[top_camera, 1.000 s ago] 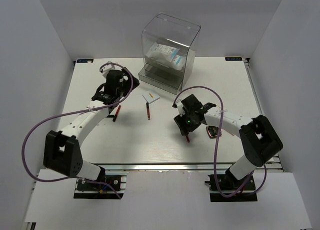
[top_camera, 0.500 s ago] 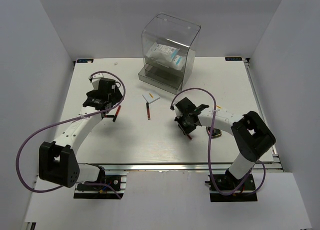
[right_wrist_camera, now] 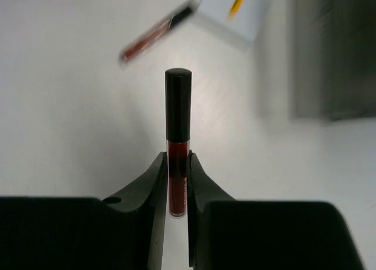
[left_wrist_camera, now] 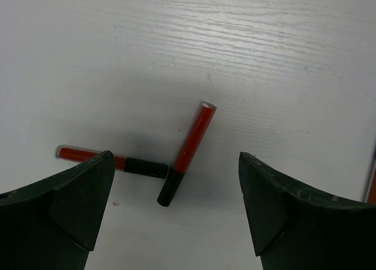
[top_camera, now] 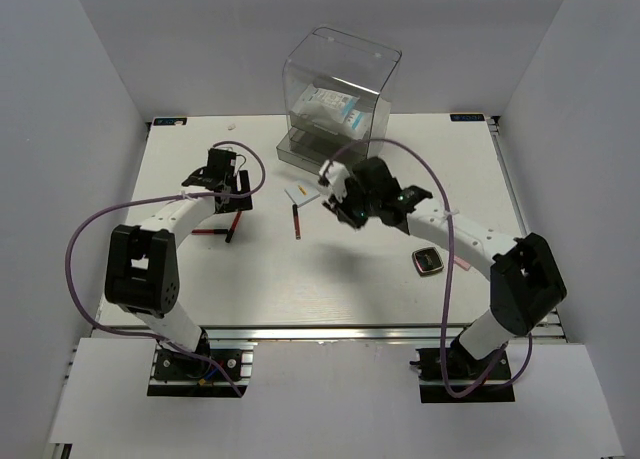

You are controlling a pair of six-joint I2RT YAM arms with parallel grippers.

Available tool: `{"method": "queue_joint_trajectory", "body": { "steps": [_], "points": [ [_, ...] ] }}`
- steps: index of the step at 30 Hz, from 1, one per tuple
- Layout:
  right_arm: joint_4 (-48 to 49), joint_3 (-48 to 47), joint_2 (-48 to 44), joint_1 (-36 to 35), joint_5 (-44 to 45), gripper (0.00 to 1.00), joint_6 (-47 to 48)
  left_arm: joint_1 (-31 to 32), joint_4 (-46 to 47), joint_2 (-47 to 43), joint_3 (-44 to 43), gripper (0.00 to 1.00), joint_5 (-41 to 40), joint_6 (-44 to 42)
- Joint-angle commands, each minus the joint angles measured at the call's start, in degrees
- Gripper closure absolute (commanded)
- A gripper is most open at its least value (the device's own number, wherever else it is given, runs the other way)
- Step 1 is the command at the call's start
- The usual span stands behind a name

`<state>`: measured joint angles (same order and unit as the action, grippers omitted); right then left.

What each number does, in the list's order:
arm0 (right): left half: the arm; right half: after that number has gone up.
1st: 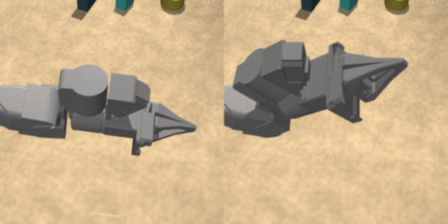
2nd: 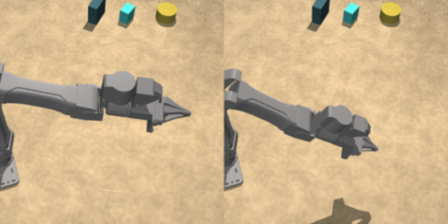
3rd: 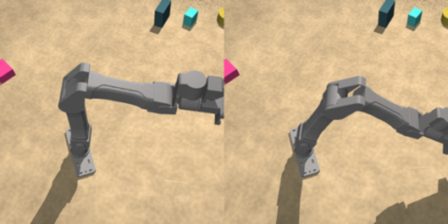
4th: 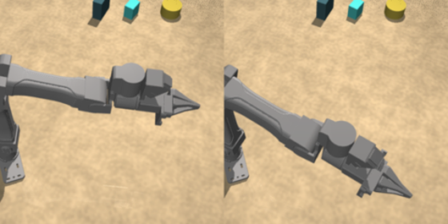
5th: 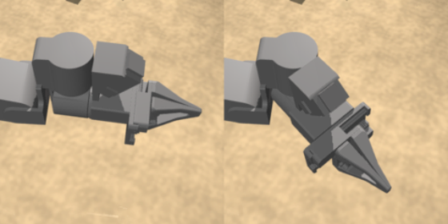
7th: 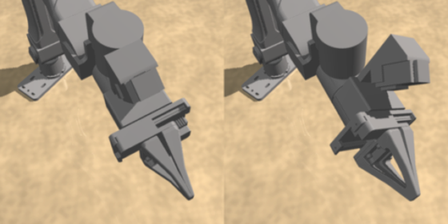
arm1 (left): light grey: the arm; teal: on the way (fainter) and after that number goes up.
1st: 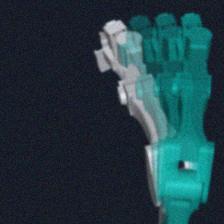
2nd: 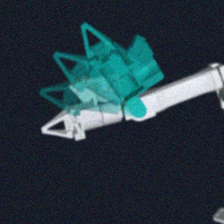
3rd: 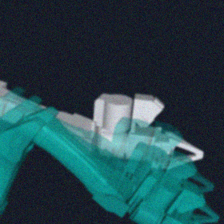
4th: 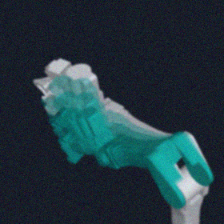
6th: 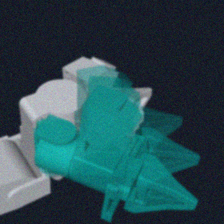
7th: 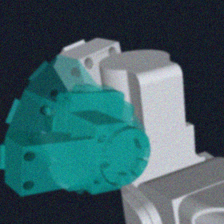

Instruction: Organize the makeup

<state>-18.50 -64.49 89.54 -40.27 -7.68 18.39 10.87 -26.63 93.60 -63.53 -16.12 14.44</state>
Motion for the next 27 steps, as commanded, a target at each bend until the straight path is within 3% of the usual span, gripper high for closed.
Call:
{"method": "queue_joint_trajectory", "body": {
  "steps": [1, 8, 16, 18, 21, 22, 24, 27],
  "points": [
    [10.06, -11.92, 1.85, 0.72, -0.24, 1.00, 9.63, 0.02, 2.98, 0.52, -2.57, 0.05, 5.04, -4.68],
    [10.07, -32.07, 21.26, 1.86, 9.87, 1.00, 14.65, 0.02, 7.30, 1.58, 0.68, 0.09, 4.17, -4.07],
    [10.59, -42.64, 32.36, 4.41, 15.42, 0.98, 17.38, 0.02, 7.56, 0.71, 1.91, 0.13, 2.67, -3.01],
    [10.94, -43.26, 33.94, 4.67, 16.03, 0.88, 18.34, 0.02, 7.74, 0.62, 2.35, 0.14, 2.67, -3.01],
    [10.95, -43.62, 34.92, 5.03, 16.03, 0.65, 18.96, 0.02, 8.00, 1.05, 2.71, 0.18, 3.20, -3.10],
    [10.77, -43.36, 34.92, 5.20, 15.86, 0.52, 18.96, 0.02, 7.91, 1.58, 2.62, 0.18, 3.29, -3.19],
    [9.80, -43.09, 34.22, 5.29, 14.72, 0.39, 18.09, 0.02, 7.91, 2.19, 2.53, 0.22, 3.72, -3.27],
    [8.92, -41.07, 31.41, 5.38, 12.26, 0.32, 16.77, 0.02, 7.82, 3.60, 2.36, 0.28, 5.13, -3.36]
  ]
}}
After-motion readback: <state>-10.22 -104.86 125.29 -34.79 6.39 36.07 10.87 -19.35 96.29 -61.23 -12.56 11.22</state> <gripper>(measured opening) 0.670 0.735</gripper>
